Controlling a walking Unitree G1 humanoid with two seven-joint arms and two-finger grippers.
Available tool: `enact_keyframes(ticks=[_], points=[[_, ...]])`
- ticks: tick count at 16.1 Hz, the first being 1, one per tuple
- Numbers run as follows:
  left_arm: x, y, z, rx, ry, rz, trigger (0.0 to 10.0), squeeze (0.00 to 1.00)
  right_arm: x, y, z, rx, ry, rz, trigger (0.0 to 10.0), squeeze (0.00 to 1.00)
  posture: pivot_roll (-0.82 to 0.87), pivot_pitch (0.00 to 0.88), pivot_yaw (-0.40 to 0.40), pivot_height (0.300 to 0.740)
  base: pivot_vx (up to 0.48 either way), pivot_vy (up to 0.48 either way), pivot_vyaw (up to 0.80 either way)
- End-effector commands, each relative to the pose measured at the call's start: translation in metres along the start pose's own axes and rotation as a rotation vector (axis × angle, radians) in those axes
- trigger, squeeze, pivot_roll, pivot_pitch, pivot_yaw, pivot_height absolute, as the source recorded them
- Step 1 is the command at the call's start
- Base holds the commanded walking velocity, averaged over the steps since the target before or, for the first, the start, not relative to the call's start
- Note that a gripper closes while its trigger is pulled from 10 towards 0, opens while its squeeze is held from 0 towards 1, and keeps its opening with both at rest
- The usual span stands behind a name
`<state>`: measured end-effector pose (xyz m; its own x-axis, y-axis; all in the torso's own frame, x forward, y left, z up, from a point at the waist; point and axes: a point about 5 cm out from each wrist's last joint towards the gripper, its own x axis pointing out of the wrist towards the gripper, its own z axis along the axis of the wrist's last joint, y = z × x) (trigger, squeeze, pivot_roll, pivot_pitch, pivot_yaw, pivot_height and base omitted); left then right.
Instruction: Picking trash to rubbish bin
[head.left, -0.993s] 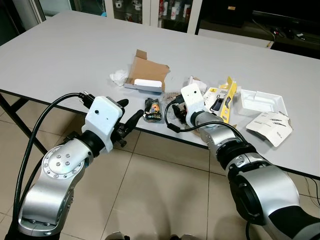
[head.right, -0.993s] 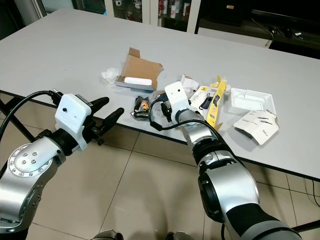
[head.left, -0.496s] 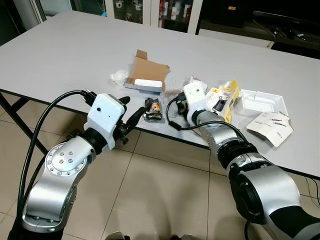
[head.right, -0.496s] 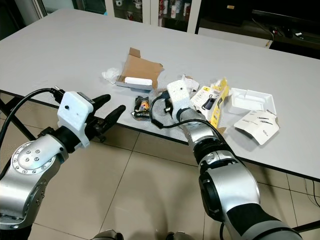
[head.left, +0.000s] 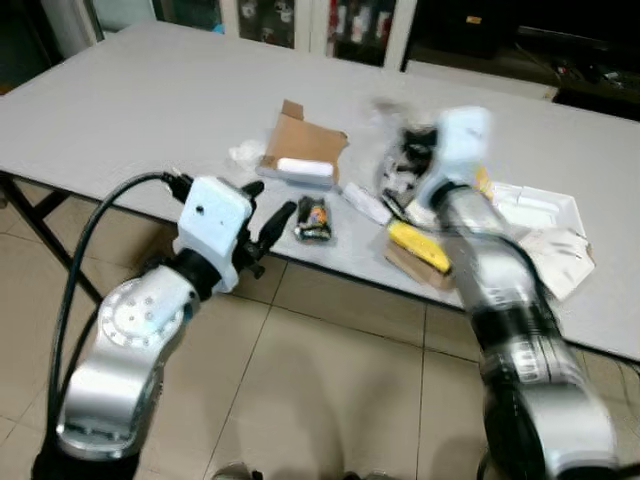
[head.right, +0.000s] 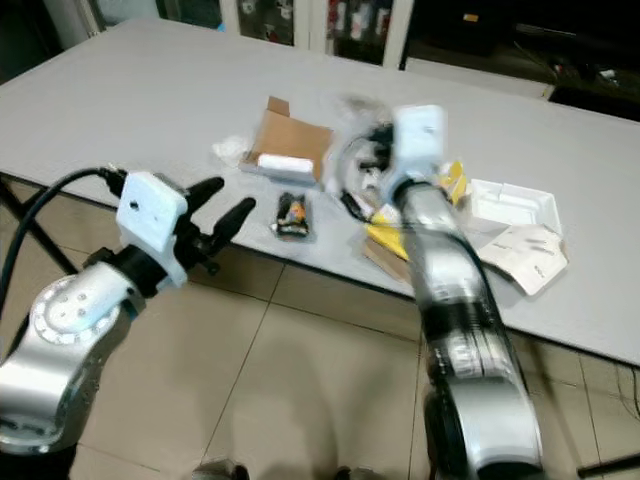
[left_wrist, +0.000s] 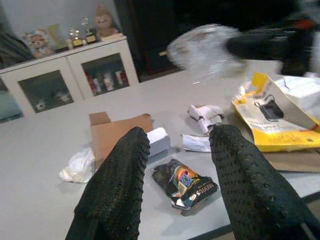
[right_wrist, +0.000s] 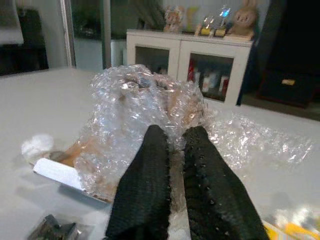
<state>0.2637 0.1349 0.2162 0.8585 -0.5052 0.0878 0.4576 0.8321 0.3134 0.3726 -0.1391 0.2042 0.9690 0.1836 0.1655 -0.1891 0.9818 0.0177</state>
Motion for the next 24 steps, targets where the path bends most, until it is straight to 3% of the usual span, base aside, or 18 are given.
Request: enact_keyframes(ticks=[1,2,4,6,9,11,14,15,18,24], points=[[0.002,-0.005,-0.001,0.001,0.000,0.007,10.0,0.00,-0.015,-0.010,0.022,0.019,-0.098,-0.038,1.7,0.00,0.06,0.021,-0.048,0.740,0.000,0.000,0.00],[0.003,-0.008,-0.002,-0.003,-0.001,0.027,10.0,0.00,-0.034,-0.013,0.030,0.035,-0.144,-0.064,10.0,0.00,0.05,0.016,-0.037,0.740,0.000,0.000,0.00],[0.004,-0.009,-0.004,0.000,0.002,0.046,10.0,0.00,-0.048,-0.012,0.035,0.026,-0.179,-0.077,10.0,0.00,0.04,0.009,-0.027,0.740,0.000,0.000,0.00],[0.006,-0.008,-0.006,0.005,0.000,0.091,10.0,0.00,-0.074,-0.010,0.034,-0.008,-0.187,-0.098,10.0,0.00,0.03,0.000,-0.011,0.740,0.000,0.000,-0.40],[0.005,-0.008,-0.011,0.018,0.016,0.130,10.0,0.00,-0.089,-0.008,0.028,-0.033,-0.157,-0.120,10.0,0.00,0.03,0.000,-0.019,0.740,0.000,0.000,-0.80],[0.005,-0.005,-0.011,-0.001,0.030,0.192,10.0,0.00,-0.095,-0.009,0.031,-0.059,-0.163,-0.144,10.0,0.00,0.04,0.000,-0.025,0.740,0.000,0.000,-0.80],[0.008,-0.009,-0.017,-0.039,0.046,0.190,10.0,0.00,-0.097,-0.017,0.035,-0.098,-0.173,-0.191,10.0,0.00,-0.01,0.000,-0.040,0.740,0.000,0.000,-0.80],[0.009,-0.009,-0.017,0.007,0.057,0.186,10.0,0.00,-0.097,-0.020,0.035,-0.094,-0.157,-0.212,10.0,0.00,-0.01,0.003,-0.064,0.740,0.000,0.000,-0.80],[0.004,0.005,-0.013,0.042,0.065,0.245,10.0,0.00,-0.099,-0.015,0.024,-0.088,-0.101,-0.219,10.0,0.00,-0.01,0.010,-0.079,0.740,0.000,0.000,-0.80],[0.007,-0.009,-0.021,0.020,0.094,0.198,10.0,0.00,-0.110,-0.019,0.014,-0.079,-0.063,-0.299,10.0,0.00,-0.01,0.000,-0.036,0.740,0.000,0.000,-0.80]])
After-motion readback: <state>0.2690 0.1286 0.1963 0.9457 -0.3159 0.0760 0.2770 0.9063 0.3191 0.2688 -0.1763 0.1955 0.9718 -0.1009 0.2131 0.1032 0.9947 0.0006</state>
